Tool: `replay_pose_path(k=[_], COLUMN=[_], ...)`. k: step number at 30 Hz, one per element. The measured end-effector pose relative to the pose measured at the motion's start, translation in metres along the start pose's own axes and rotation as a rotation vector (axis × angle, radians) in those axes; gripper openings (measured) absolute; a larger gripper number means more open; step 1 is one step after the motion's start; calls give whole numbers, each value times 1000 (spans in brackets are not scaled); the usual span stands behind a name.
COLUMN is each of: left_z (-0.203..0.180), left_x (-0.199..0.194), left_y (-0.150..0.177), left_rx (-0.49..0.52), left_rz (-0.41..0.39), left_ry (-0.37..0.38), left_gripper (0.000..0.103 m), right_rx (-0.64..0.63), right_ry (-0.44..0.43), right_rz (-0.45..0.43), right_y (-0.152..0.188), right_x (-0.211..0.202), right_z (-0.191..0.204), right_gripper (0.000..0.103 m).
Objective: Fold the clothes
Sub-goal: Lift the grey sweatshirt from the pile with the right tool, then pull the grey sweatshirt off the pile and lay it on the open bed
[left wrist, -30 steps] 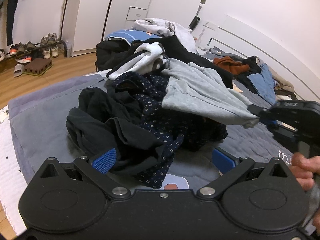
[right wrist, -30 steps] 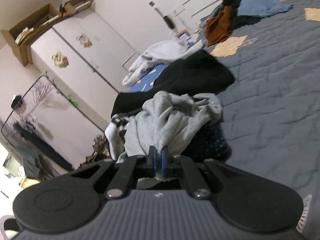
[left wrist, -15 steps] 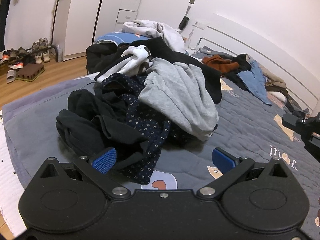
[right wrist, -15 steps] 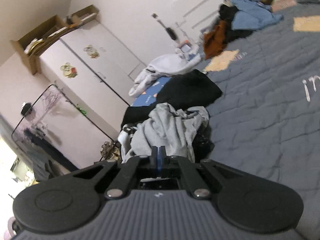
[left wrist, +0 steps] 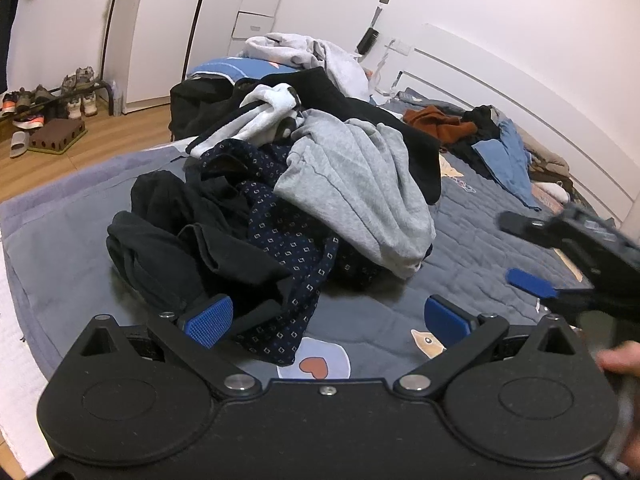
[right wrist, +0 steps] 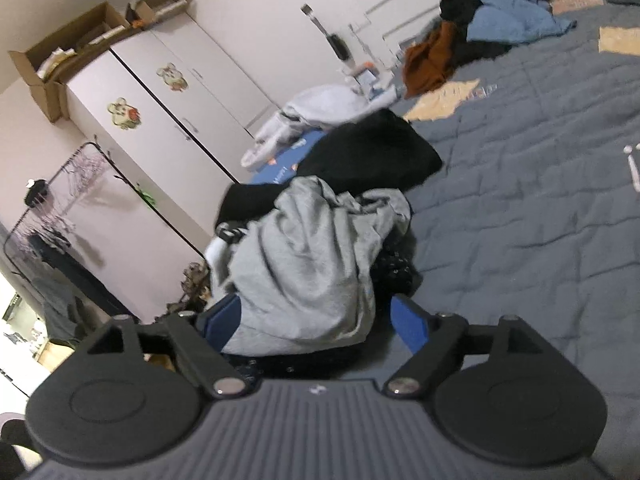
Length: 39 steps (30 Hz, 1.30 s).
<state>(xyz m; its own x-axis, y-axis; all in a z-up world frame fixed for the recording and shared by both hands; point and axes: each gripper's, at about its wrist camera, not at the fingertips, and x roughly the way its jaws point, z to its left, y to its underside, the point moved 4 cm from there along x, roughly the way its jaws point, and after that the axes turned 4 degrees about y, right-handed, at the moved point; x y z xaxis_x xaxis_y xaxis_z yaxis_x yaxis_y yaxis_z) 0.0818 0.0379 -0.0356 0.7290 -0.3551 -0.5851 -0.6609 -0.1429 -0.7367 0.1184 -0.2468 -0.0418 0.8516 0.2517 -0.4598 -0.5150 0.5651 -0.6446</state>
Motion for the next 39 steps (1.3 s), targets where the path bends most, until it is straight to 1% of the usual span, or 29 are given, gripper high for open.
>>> replay_pose_path(k=[8, 12, 15, 20, 22, 24, 25, 27, 30, 31, 35, 39], left_z=[1, 1, 1, 0, 0, 1, 1, 1, 2, 2, 3, 4], left_x=[7, 10, 11, 12, 12, 11, 11, 10, 11, 10, 10, 10], left_y=[1, 1, 1, 2, 2, 1, 1, 1, 1, 1, 1, 0], left_rx=[-9, -16, -15, -15, -13, -16, -17, -17, -17, -17, -21, -24], left_rz=[18, 28, 32, 35, 37, 37, 36, 33, 33, 32, 31, 30], left_ry=[1, 4, 8, 11, 10, 8, 8, 5, 5, 5, 5, 5], left_gripper=[103, 103, 103, 103, 103, 103, 103, 103, 103, 103, 103, 103], right_rx=[25, 13, 0, 11, 28, 32, 29, 31, -7, -24, 23, 29], right_ry=[-2, -2, 17, 63, 75, 82, 84, 87, 88, 87, 49, 29], right_rz=[38, 55, 74, 107, 122, 127, 126, 118, 88, 64, 35, -5], right_y=[-1, -2, -2, 2, 6, 9, 10, 12, 9, 8, 5, 3], right_x=[63, 89, 105, 126, 131, 133, 132, 130, 122, 117, 108, 93], right_z=[-5, 1, 5, 5, 4, 5, 7, 11, 20, 23, 18, 19], right_gripper=[83, 83, 83, 83, 73, 35, 31, 20, 15, 15, 12, 11])
